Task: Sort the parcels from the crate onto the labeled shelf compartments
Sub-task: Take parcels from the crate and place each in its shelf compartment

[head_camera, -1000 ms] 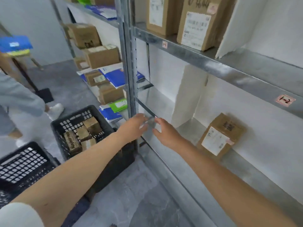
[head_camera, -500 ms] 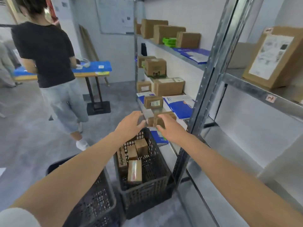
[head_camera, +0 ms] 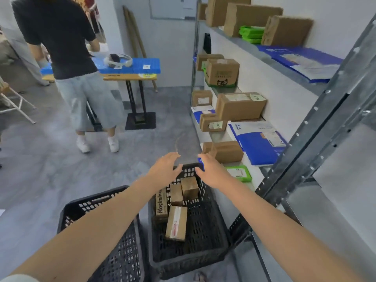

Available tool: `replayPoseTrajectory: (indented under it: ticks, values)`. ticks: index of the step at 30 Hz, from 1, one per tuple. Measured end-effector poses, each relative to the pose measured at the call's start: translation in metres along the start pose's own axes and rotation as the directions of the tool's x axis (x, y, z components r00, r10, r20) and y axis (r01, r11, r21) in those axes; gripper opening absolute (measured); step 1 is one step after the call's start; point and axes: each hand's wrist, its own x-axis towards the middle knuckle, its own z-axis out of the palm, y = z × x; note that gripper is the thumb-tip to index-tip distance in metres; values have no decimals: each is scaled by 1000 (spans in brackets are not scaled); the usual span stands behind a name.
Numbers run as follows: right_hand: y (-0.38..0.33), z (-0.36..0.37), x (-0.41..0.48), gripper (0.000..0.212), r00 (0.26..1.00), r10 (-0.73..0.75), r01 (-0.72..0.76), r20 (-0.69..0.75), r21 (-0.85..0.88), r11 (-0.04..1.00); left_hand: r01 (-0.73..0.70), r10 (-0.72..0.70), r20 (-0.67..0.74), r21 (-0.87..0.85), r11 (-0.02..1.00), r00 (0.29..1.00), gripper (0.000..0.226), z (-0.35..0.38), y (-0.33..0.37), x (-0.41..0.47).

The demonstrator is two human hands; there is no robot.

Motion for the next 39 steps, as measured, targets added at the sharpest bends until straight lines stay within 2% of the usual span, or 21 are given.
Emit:
replayPoseTrajectory:
  ticks: [6,10,16,22,25,28,33,36,39]
  values:
    - [44,6,76,51,995,-14,9,100,52,999,101,-101,19,9,995,995,46,4,-3,82]
    - [76,18,122,39,988,3,-19,157,100,995,209,-208,28,-58,976,978,44,27,-23,116]
    - [115,80,159,50,957,97,-141,275,145,979,423,-400,169,-130,897,901,43,106,-69,130]
    - [156,184,162,51,845,190,-310,501,169,935,602,-529,338,-165,781,779,38,196,-123,122]
    - [183,244,161,53,780,263,-395,568,122,911,672,-573,404,-162,722,713,34,251,-162,117]
    - [208,303,164,55,711,342,-468,615,51,882,742,-618,483,-106,662,620,35,306,-193,109]
    - [230,375,177,61,638,420,-564,645,20,825,747,-613,524,-72,660,592,42,370,-225,102]
    - [240,417,185,62,591,457,-649,665,54,759,811,-715,514,64,582,473,50,408,-246,100]
    - [244,448,193,51,559,485,-702,672,72,709,815,-697,521,5,579,492,47,436,-261,102]
